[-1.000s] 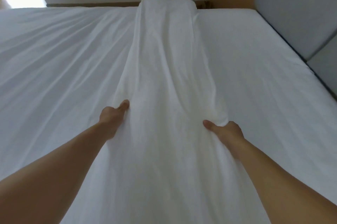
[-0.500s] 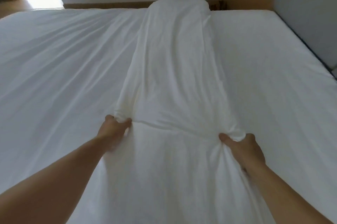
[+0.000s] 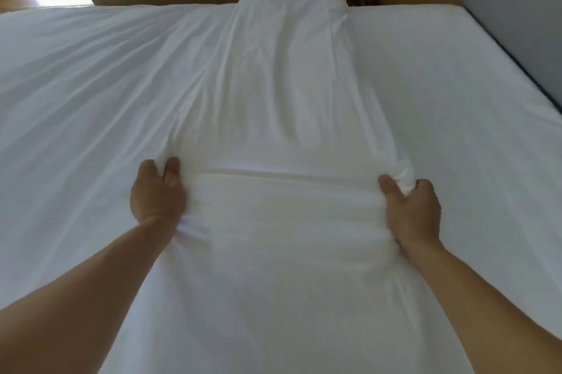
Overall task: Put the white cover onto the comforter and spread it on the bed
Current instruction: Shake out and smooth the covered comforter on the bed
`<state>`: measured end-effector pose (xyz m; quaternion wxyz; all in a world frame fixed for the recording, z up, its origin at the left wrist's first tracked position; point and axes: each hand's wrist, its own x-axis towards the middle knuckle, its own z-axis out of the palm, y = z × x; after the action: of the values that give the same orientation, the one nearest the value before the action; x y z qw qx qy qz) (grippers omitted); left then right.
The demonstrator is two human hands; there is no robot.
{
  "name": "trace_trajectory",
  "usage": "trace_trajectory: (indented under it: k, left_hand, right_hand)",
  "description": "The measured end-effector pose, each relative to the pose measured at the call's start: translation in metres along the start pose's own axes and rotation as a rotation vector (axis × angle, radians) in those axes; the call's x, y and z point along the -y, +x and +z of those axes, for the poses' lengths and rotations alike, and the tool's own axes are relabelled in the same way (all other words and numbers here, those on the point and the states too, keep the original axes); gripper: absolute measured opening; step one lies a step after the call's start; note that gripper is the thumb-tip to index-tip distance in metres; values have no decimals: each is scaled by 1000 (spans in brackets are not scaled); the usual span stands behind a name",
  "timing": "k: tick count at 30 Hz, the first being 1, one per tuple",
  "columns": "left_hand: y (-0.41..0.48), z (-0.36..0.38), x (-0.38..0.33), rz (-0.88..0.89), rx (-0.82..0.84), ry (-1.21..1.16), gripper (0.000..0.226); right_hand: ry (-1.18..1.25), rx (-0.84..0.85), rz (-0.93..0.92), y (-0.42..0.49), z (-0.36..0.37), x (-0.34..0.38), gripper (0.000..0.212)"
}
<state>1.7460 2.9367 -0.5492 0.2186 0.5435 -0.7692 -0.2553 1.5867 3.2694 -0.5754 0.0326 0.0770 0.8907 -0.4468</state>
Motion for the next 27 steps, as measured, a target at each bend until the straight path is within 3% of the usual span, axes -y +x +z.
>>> trace_trajectory:
  k: [2,7,12,14,17,20,21,24,27]
  left_hand:
    - [-8,5,7,-21,5,75,39]
    - [-6,10,33,-162,304,155,54]
    - [-22,-17,52,-224,443,8,72]
    - [-40,-32,60,-266,513,-82,72]
    - [-76,-56,76,-291,558,-103,74]
    - [-121,-73,99,-264,578,-69,68]
    - [-132,-79,106,-241,573,-54,66]
    - [-140,-94,121,-161,478,-6,62]
    - [-137,-103,129,-101,415,38,59]
  right_hand:
    - [-103,-16,16,-9,8,-7,51]
    - [-266,117,183,-7,14,-17,68]
    - [-198,315,278,-32,-18,-26,114]
    - [-89,388,328,-61,-37,-35,118]
    - [-1,447,406,-108,-62,-56,107]
    - [-29,481,435,-151,-80,-78,117]
    - [-42,477,428,-162,-85,-84,111]
    - [-17,340,353,-184,-96,-90,63]
    - [-88,233,263,-191,-95,-94,60]
